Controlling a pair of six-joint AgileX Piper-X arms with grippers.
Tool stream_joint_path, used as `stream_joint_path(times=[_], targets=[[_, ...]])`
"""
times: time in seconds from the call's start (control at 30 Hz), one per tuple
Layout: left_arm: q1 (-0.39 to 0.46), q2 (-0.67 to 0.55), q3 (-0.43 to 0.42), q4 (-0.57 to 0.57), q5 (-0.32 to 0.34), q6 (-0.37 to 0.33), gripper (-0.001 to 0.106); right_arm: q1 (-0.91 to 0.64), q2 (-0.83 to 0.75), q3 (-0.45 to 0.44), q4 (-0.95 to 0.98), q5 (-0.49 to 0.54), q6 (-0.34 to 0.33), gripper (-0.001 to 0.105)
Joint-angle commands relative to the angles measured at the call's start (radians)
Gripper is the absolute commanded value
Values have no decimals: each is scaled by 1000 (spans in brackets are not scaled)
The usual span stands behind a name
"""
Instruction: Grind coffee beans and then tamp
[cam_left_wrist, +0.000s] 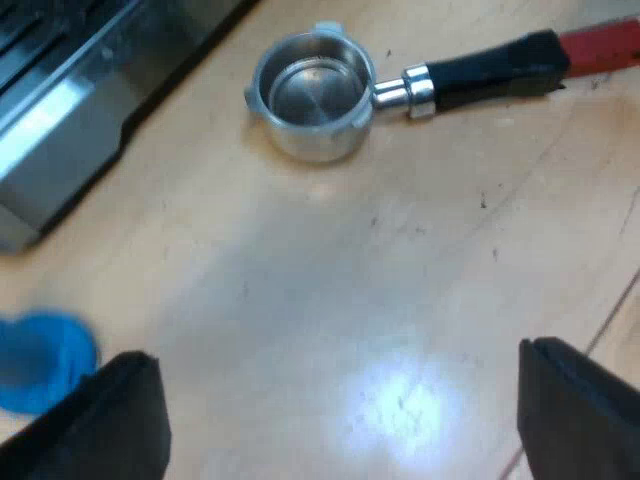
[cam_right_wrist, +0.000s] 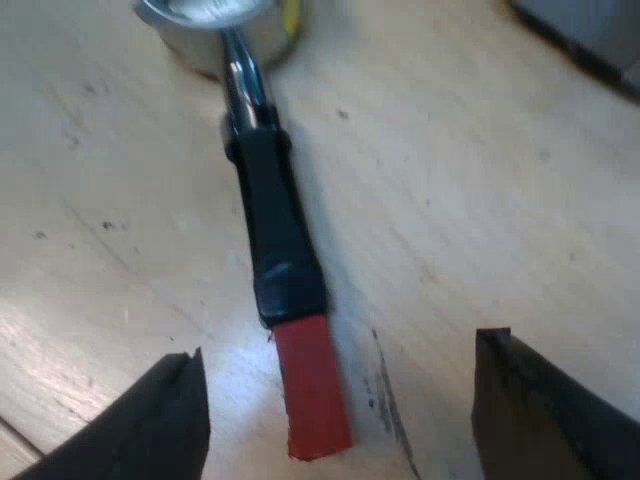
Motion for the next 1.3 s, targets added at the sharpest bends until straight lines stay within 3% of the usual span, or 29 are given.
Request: stream_joint_path(times=[0.03,0.17,0.37,0.5,0.57,0.7,1.1,1.3], targets=[[-7,-43,-42,77,-20,-83,73,1,-52,-38,-52,-2,-79,58],[-7,-55,-83,87,-24,-126,73,2,-70,-41,-188,-44,-169,58],[-7,-55,-122,80,-81,-132,73,2,-56,-30,-336,-88,-233,58],[-7,-55,-122,80,-86,-152,73,2,-44,-22,-390,-91,-301,58],[-7,-55,-122,80,-101,-174,73,2,-3,16,-536,-145,-361,64],[-7,-55,-122,72,-180,-193,73,2,36,17,-571,-157,-361,64],[-7,-22,-122,57,-232,-256,73,98,219,17,-728,-174,-370,65],[-7,24,-122,18,-241,-264,73,169,256,17,-735,-33,-370,73]])
